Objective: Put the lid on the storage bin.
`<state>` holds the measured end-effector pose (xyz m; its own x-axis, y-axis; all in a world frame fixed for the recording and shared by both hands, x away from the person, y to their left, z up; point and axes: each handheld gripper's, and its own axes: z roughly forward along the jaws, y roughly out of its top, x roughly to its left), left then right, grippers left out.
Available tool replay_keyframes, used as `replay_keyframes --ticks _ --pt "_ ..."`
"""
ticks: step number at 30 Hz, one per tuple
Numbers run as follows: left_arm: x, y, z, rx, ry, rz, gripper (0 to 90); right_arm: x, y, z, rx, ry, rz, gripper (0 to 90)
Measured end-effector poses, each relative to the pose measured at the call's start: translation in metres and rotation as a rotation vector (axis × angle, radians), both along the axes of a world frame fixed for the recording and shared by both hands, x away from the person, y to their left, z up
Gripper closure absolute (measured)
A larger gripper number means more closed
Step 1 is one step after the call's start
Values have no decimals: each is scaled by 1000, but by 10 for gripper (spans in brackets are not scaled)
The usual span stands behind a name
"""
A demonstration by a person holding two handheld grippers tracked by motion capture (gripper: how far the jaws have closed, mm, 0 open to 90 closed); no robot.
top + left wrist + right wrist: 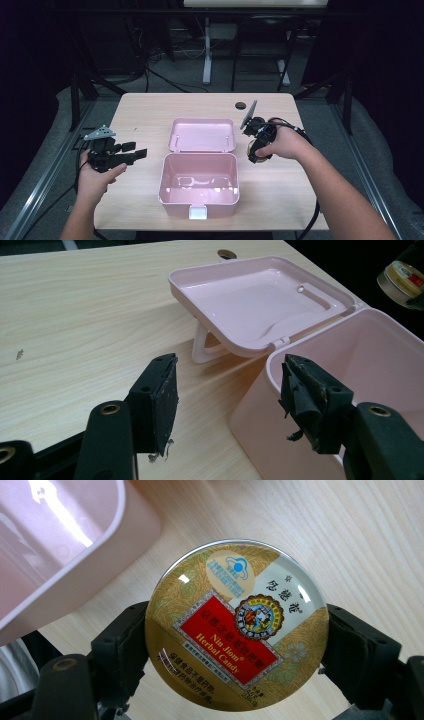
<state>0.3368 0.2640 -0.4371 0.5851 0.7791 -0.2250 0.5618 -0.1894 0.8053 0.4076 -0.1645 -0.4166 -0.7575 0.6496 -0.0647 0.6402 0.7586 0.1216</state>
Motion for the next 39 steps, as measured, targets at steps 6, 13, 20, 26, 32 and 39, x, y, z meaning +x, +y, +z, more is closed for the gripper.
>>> replay_keyframes --ticks 6,13,20,26,32,39 --pt "1 0 -1 -4 1 1 394 1 5 3 -5 3 17 198" --pt "1 1 -1 -1 2 0 394 0 10 5 -7 4 67 198" --pt "1 1 -1 0 3 1 394 -5 13 6 -6 7 204 198" --pt "1 1 -2 -3 5 4 394 -14 23 10 -7 10 355 198" --pt "1 1 -1 -4 6 0 394 -20 34 11 -12 32 438 198" --pt "2 3 -2 -6 7 4 394 -29 49 10 -15 61 510 198"
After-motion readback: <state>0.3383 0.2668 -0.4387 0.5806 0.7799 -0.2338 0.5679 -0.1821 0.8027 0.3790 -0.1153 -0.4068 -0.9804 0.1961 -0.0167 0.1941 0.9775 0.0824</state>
